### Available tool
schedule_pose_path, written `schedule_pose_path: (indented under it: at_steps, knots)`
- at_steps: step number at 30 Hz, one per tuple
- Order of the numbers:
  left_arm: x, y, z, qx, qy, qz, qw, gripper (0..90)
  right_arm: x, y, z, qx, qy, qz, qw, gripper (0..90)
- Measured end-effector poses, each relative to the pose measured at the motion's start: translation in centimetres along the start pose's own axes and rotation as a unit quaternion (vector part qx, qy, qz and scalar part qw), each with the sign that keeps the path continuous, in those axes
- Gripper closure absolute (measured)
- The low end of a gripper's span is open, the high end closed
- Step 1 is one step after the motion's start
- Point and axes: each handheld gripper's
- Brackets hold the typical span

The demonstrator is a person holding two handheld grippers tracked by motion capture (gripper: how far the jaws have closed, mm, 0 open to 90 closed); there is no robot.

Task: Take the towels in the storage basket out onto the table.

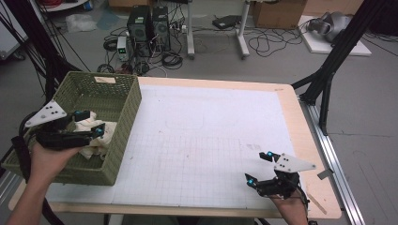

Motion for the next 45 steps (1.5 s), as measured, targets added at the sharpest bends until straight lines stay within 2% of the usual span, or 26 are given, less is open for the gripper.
schedule_pose_path:
  at_steps: [11, 14, 16, 22, 29, 32, 38, 42, 45]
  knots:
    - [2.4, 1.0, 0.4, 0.019, -0.029, 0.006, 0.9994, 27.6, 0.1, 0.0, -0.1, 0.001, -0.001, 0.001, 1.0, 8.9]
    - [2.8, 1.5, 0.2, 0.023, -0.04, 0.001, 0.9989, 27.4, 0.1, 0.0, -0.1, 0.002, -0.002, 0.001, 1.0, 8.9]
    - [3.2, 1.7, 0.1, 0.026, -0.043, -0.007, 0.9987, 27.3, 0.0, 0.0, -0.1, 0.0, -0.001, 0.002, 1.0, 8.9]
    - [4.1, 2.0, -0.2, 0.044, -0.048, -0.01, 0.9978, 27.4, 0.1, 0.0, -0.1, 0.0, -0.002, -0.002, 1.0, 8.9]
    - [4.8, 2.6, -0.5, 0.067, -0.049, -0.003, 0.9965, 27.2, 0.1, 0.0, -0.1, 0.0, -0.002, -0.002, 1.0, 8.9]
    - [5.0, 2.8, -0.7, 0.084, -0.056, -0.004, 0.9949, 27.2, 0.1, 0.0, -0.1, 0.0, -0.002, -0.001, 1.0, 8.9]
    - [5.3, 3.1, -1.3, 0.116, -0.047, -0.008, 0.9921, 26.7, 0.1, 0.0, -0.1, -0.001, -0.001, -0.003, 1.0, 8.9]
    - [5.3, 3.2, -1.9, 0.133, -0.05, -0.008, 0.9898, 26.4, 0.1, 0.0, 0.0, -0.002, 0.0, -0.001, 1.0, 8.9]
    - [5.5, 3.4, -2.2, 0.15, -0.054, -0.006, 0.9872, 26.5, 0.1, 0.0, 0.0, -0.002, -0.001, 0.0, 1.0, 8.9]
Point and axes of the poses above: each handheld gripper's, and its own axes: z roughly backward along the jaws, y roughly out of its underside, x roughly to its left, and after that the axes turned 6 degrees about x, right-handed
